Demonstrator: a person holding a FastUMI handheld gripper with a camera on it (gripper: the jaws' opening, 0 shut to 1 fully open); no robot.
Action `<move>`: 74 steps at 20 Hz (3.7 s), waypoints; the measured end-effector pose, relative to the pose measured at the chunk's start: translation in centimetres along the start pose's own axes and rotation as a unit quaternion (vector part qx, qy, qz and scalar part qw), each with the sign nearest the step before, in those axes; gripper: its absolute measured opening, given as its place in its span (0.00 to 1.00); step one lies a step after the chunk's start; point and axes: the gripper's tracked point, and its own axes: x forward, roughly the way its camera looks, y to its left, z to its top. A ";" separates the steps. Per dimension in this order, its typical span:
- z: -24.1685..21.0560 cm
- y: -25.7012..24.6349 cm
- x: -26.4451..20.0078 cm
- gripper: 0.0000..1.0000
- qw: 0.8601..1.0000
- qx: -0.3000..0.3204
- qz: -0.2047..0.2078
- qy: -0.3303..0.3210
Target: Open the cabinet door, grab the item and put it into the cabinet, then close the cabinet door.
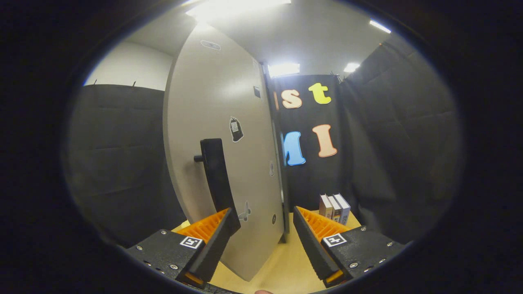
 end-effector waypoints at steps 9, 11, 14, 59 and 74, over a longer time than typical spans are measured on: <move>-0.6 8.5 4.6 0.91 0.999 0.000 0.040 0.001; -0.6 10.3 5.9 0.91 0.999 -0.002 0.047 0.001; -1.4 13.4 8.5 0.91 0.998 -0.002 0.062 0.009; -4.4 16.3 17.9 0.91 0.999 -0.002 -0.036 0.024; -4.0 15.3 18.0 0.91 0.998 -0.002 -0.056 0.014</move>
